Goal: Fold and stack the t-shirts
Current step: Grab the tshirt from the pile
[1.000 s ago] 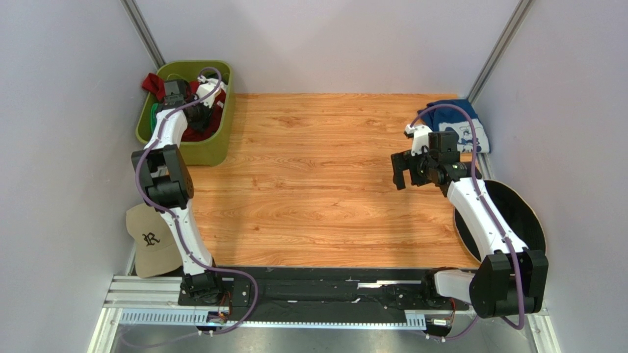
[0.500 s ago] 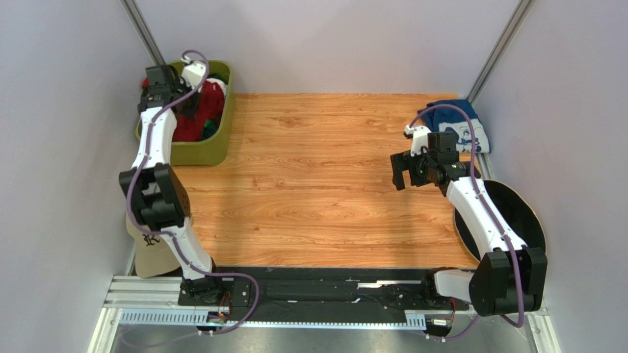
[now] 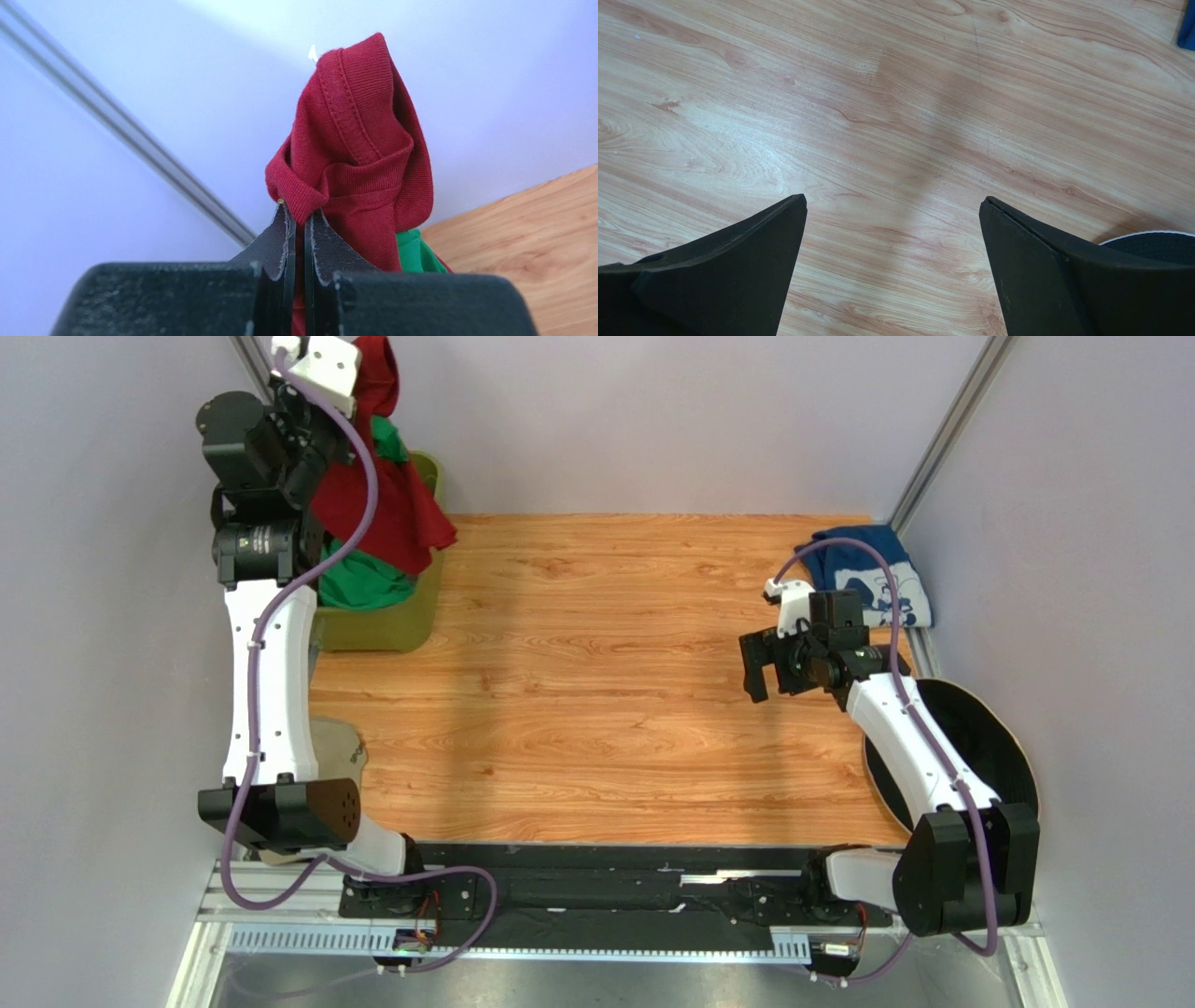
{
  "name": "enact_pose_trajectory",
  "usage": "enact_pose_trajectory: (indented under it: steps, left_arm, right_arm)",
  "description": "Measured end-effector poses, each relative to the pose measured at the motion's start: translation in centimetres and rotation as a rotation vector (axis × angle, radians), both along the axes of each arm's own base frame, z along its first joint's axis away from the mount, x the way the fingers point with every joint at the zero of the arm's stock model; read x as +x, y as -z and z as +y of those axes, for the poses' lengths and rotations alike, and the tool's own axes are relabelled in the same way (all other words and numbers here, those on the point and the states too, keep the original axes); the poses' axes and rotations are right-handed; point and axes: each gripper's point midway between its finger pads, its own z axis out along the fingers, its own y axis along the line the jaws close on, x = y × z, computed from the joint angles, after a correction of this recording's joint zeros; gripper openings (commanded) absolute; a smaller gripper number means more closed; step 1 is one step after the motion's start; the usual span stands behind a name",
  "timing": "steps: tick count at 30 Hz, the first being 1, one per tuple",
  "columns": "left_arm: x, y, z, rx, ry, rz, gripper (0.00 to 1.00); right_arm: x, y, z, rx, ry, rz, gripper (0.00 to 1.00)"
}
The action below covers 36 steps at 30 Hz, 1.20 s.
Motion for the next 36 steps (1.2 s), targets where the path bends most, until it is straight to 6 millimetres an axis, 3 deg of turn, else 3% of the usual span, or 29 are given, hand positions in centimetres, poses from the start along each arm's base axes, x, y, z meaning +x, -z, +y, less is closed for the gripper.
enact_pose_trajectory:
  steps: [3,6,11,21,25,30,31,33,36]
  left_arm:
    - [-0.3,-1.2,-2.6,0.029,0.035,-0.027,0.00]
    - [-0.3,-1.8,-3.4,0.070,0.022,-0.047,0.00]
    - [1.3,-1.5,-0.4,0.155,-0.134,-0.060,0.00]
    - [7.2,1.9,5.7,0.236,-0.475,-0.016,0.00]
    - [8.2,1.8,6.4,0.257,-0.537,0.006,0.21]
    - [8.1,2.4,5.4,0.323,-0.572,0.061,0.29]
    - [8.1,2.7,5.1,0.331,-0.578,0.071,0.36]
    - [8.2,3.8,4.9,0.347,-0.599,0.099,0.46]
    - [8.7,7.0,5.1,0.373,-0.629,0.164,0.47]
  right_arm:
    - [-0.2,0.1,0.0,-0.001,0.000,0.003,1.00]
    - [-0.2,-0.1,0.0,0.000,0.000,-0.003,1.00]
    - [-0.2,-0.6,0.0,0.001,-0.003,-0.022,1.00]
    - [-0.6,-0.3,-0.1,-0.004,-0.010,-0.019,1.00]
    - [-0.6,-0.4,-0.1,-0.004,-0.013,-0.021,1.00]
    - [-0.6,-0.4,0.0,-0.005,-0.018,-0.022,1.00]
    - [-0.6,-0.4,0.0,-0.004,-0.019,-0.021,1.00]
    - [-0.6,-0.4,0.0,-0.003,-0.021,-0.022,1.00]
    - [-0.6,-0.5,0.0,-0.003,-0.025,-0.028,1.00]
